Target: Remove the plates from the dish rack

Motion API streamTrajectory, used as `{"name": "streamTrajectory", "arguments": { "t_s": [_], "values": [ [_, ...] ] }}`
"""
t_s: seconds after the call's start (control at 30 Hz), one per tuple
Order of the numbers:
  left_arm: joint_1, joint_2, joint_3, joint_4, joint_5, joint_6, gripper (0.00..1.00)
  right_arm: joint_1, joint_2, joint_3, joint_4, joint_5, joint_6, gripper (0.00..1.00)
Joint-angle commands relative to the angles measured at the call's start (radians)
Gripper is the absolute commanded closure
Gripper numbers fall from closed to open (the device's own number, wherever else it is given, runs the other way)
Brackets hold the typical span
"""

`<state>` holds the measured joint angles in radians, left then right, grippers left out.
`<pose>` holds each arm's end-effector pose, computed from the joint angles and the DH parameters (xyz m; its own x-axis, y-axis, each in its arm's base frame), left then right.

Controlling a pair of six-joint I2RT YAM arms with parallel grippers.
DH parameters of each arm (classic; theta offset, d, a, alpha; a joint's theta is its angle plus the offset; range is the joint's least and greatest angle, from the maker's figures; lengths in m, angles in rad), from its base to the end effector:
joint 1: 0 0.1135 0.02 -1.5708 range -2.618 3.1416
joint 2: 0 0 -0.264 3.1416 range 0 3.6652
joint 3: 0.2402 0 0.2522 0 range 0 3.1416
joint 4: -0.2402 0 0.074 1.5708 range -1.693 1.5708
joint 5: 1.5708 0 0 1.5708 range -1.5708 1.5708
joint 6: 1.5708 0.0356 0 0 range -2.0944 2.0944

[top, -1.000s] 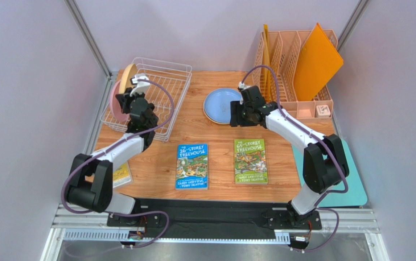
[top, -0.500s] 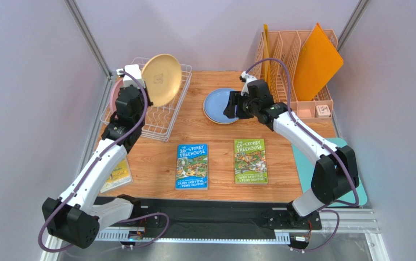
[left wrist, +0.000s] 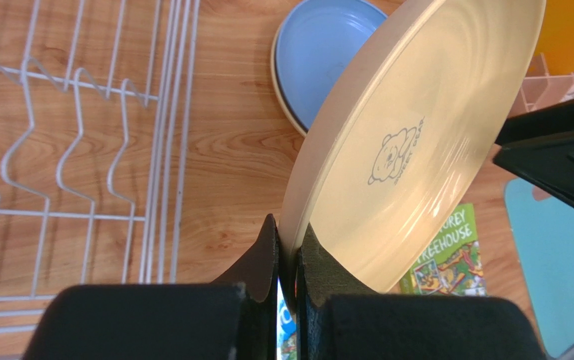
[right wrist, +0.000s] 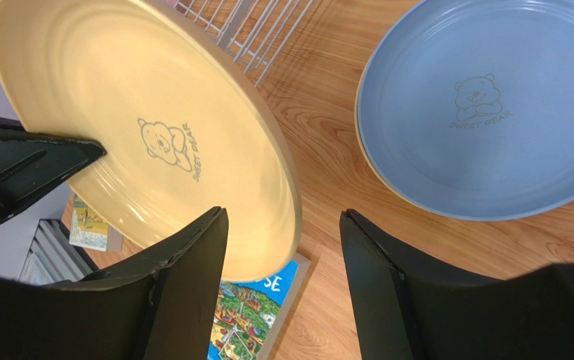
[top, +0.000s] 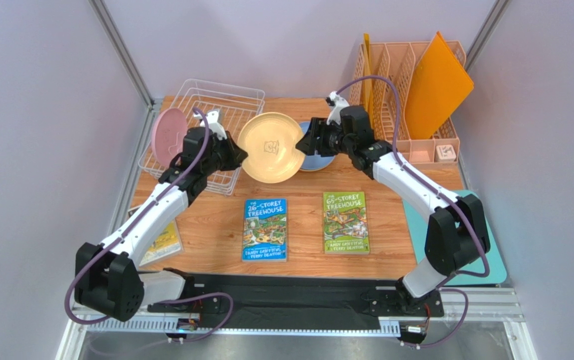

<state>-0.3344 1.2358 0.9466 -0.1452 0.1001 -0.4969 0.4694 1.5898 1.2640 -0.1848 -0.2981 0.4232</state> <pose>0.2674 -0.0967 0.3044 -0.5460 -0.3124 -0.7774 0.1728 0.8659 -0.4694 0.3257 0.1769 0.3031 -0.6688 0.1010 -0.7365 -0.4236 0.7624 0.4892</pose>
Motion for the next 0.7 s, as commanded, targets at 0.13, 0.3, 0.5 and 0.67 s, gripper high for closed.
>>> {"name": "streamTrajectory", "arguments": {
  "t_s": [0.13,0.3,0.5,0.67],
  "values": [
    [-0.005,-0.001,-0.005,0.127,0.142,-0.097,1.0,0.006,0.081,0.026,0.059,-0.027,0.023,0.53],
    [-0.005,-0.006,-0.006,0.116,0.113,-0.077,1.0,0.005,0.073,0.008,0.054,0.017,-0.003,1.0],
    [-0.005,-0.004,0.003,0.067,-0.017,0.041,0.32,-0.021,0.099,0.122,-0.076,0.215,-0.029,1.0],
    [-0.005,-0.051,-0.006,0.048,-0.199,0.167,0.14,-0.089,0.243,0.302,-0.231,0.26,-0.018,1.0]
  ]
}}
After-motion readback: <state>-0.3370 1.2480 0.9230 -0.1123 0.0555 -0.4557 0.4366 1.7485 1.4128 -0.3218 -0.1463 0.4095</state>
